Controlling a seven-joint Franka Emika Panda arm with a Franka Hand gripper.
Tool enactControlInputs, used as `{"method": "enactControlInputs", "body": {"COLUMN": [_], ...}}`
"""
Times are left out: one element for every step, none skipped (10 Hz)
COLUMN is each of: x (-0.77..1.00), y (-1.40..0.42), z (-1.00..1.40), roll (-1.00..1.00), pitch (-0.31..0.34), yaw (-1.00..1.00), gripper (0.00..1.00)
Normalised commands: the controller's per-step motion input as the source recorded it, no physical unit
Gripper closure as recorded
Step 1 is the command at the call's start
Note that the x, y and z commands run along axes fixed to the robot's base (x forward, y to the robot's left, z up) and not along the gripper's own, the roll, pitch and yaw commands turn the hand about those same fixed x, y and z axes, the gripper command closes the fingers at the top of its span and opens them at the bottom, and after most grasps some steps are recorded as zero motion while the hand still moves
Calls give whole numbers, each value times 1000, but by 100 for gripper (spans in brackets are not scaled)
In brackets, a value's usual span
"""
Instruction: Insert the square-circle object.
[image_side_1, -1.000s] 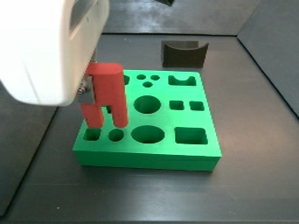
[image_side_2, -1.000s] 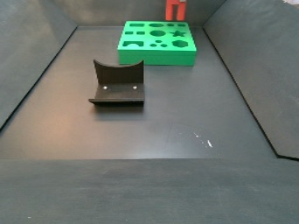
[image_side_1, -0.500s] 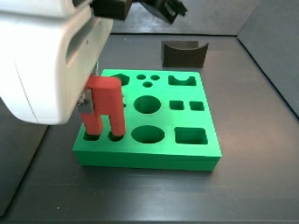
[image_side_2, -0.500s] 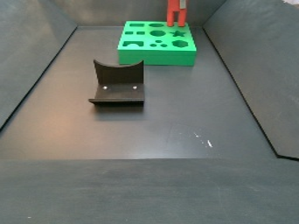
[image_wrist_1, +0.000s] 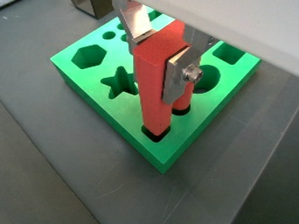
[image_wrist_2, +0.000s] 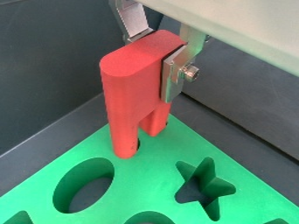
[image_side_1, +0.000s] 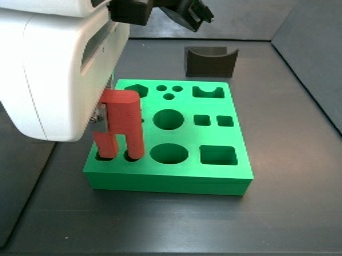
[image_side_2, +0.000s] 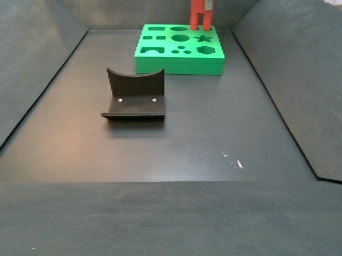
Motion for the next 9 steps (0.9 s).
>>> {"method": "enactControlInputs", "body": {"x": [-189,-231,-191,-97,54,237,240,120,14], "y": [29,63,103,14,0,-49,-97,-111,-123], "z": [-23,-20,0,-54,-254,-400,-511,-517,-503], "roll": [-277,-319,-349,-307,-74,67,229,286,319], "pitch": [-36,-46,-14,-19,0,0,0,-23,-59], "yaw": [0,66,100,40,0,-91,-120,-63,0], "gripper": [100,100,100,100,100,100,100,100,100]}}
